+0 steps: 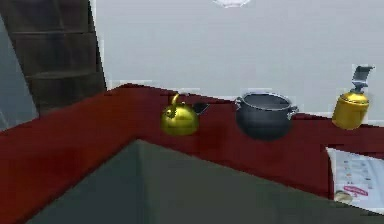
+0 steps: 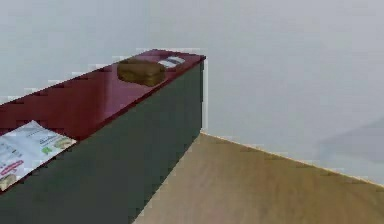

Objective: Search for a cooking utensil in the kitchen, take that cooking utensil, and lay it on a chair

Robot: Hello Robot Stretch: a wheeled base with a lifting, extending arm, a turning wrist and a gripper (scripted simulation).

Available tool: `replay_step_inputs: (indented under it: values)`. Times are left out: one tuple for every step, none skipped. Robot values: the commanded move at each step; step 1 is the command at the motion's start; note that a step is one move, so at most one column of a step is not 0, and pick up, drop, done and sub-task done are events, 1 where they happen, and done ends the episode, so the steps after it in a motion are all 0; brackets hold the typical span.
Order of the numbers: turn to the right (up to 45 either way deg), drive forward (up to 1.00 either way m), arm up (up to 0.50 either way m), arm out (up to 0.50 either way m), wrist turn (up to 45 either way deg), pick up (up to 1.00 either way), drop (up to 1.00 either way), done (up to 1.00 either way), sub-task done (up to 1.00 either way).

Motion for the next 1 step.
replay_step_inputs:
  values:
    - [33.0, 0.00, 0.00, 0.00, 0.0, 0.00, 0.00, 0.00, 0.00]
